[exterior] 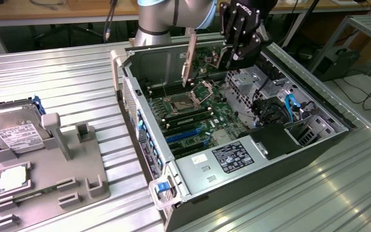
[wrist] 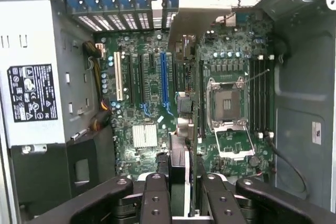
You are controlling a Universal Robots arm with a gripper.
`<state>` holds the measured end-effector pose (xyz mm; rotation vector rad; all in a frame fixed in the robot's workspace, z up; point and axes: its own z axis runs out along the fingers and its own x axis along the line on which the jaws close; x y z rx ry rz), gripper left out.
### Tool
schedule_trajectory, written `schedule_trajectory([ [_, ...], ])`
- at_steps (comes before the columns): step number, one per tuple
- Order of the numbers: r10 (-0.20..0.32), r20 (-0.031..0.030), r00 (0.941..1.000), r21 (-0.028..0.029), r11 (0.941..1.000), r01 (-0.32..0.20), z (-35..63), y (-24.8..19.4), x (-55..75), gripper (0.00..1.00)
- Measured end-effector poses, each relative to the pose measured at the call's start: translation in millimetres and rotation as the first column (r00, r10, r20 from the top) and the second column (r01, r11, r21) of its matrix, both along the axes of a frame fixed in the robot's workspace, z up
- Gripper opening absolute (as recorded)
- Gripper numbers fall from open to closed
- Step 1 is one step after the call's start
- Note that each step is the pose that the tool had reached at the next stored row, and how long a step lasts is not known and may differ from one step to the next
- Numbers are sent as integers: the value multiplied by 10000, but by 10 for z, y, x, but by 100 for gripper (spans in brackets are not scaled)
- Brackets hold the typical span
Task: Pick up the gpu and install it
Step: 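Insert the gpu into the slot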
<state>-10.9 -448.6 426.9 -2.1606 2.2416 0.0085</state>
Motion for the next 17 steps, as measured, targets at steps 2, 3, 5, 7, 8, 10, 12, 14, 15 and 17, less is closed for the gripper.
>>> schedule_trajectory([
  [2,45,0,10000,-1,10000,-45,-36,0,0,28],
  [3,154,-1,9999,0,9999,-154,-62,0,0,28],
  [5,368,0,9993,-1,9993,-368,-106,-3,0,28],
  [7,364,-1,9993,0,9993,-364,-173,-13,-2,28],
  [8,69,-1,10000,0,10000,-69,-218,-13,-2,28],
  [10,-127,0,9999,1,9999,127,-298,-13,-15,28],
  [12,-124,0,9999,0,9999,124,-335,-13,-16,28],
  [14,245,0,9997,0,9997,-245,-446,-12,-40,28],
  [15,293,0,9996,-1,9996,-293,-513,-10,-99,28],
  [17,322,-1,9995,-1,9995,-322,-616,44,-163,28],
])
